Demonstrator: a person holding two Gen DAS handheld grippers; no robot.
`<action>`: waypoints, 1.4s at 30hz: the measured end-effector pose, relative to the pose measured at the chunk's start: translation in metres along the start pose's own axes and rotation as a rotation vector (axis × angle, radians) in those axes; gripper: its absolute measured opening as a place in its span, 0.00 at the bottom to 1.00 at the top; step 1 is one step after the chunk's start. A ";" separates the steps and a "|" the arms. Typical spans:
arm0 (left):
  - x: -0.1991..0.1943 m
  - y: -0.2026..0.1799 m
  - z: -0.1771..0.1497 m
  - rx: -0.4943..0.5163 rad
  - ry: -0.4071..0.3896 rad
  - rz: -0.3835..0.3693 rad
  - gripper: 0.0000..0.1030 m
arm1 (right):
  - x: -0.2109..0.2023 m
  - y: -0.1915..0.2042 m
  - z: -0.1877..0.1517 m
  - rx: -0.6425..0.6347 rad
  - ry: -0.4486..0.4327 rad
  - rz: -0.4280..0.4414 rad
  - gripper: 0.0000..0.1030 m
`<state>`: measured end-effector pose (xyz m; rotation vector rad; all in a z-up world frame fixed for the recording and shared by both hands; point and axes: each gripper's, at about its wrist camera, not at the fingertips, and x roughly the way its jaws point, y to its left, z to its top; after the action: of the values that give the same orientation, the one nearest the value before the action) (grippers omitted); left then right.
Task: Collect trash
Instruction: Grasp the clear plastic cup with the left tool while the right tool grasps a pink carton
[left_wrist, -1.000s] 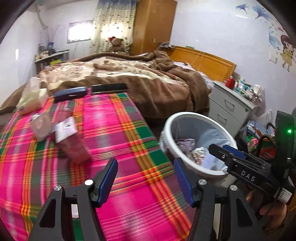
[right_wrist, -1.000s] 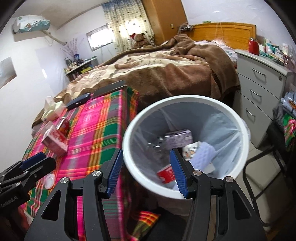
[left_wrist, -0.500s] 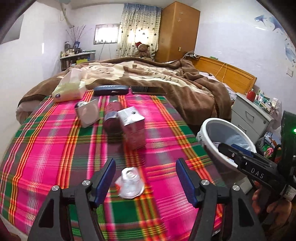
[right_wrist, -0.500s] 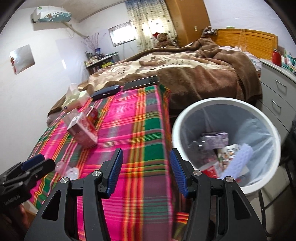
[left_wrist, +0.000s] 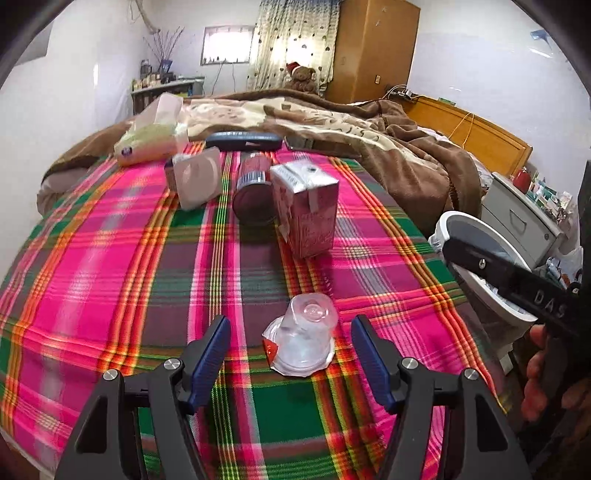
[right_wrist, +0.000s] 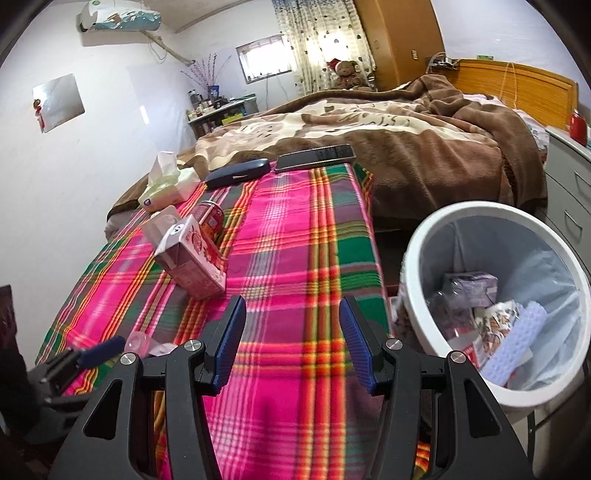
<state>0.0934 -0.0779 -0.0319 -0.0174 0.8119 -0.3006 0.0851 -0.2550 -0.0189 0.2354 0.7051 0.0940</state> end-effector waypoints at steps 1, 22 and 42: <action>0.003 0.002 -0.001 -0.006 0.007 -0.001 0.65 | 0.003 0.004 0.001 -0.009 0.004 0.008 0.52; 0.020 0.073 0.011 -0.097 0.032 0.057 0.37 | 0.039 0.064 0.006 -0.144 0.081 0.065 0.53; 0.030 0.103 0.034 -0.157 0.047 0.061 0.37 | 0.071 0.079 0.021 -0.157 0.123 0.010 0.66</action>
<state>0.1631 0.0090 -0.0433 -0.1330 0.8793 -0.1801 0.1521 -0.1705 -0.0281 0.0830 0.8147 0.1741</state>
